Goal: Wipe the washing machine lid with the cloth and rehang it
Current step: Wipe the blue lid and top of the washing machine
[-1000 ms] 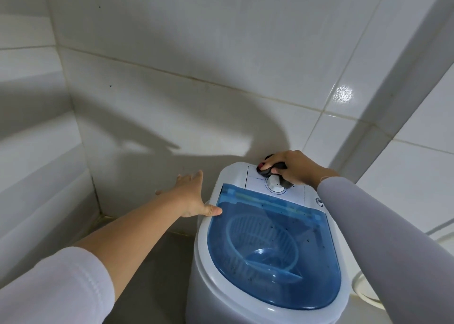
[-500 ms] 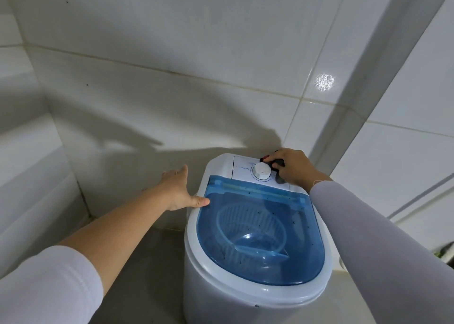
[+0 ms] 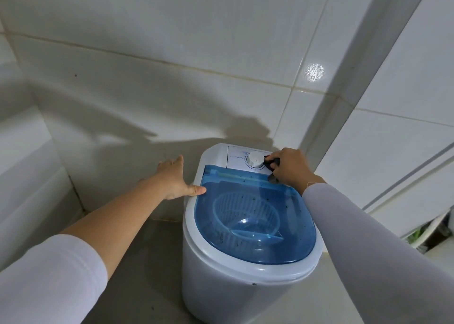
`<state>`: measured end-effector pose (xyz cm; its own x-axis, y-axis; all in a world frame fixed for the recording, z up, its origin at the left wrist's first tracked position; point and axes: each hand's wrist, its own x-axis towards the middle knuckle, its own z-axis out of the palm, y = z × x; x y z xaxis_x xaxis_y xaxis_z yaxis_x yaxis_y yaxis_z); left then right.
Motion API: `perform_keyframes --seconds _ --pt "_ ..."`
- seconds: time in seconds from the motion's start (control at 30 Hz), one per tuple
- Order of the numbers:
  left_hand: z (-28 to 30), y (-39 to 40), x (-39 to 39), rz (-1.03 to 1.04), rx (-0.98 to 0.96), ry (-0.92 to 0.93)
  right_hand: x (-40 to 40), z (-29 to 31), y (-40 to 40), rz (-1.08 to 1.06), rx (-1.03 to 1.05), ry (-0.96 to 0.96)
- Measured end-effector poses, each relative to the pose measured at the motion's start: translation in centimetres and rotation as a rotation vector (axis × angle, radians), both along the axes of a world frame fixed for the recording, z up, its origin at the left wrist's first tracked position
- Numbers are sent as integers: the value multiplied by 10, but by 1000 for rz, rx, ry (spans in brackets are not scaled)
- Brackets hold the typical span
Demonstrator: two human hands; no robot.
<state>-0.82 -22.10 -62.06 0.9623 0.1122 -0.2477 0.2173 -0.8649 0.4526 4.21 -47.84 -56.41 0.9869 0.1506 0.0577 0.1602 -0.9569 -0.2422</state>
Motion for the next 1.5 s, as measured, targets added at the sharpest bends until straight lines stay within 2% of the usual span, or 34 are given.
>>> perform_keyframes --seconds 0.23,0.4,0.5,0.67,0.8,1.07,1.33,1.5 --pt "-1 3 4 -1 21 -23 -17 15 -5 64 -67 30" --pt "-10 2 4 26 16 -8 -23 12 -15 128 -109 117" --pt "-12 0 3 36 20 -4 -19 29 -23 137 -136 184" --pt "-9 -1 4 20 28 -13 -5 58 -27 54 69 8" --pt "-7 -2 2 20 37 -2 5 56 0 72 118 -62" --pt "-6 -3 -2 25 6 16 14 17 37 80 -20 18" --pt "-5 -3 -2 31 8 20 -1 19 28 201 -107 -45" --pt "5 -7 -11 32 50 31 -6 21 20 213 -113 -8"
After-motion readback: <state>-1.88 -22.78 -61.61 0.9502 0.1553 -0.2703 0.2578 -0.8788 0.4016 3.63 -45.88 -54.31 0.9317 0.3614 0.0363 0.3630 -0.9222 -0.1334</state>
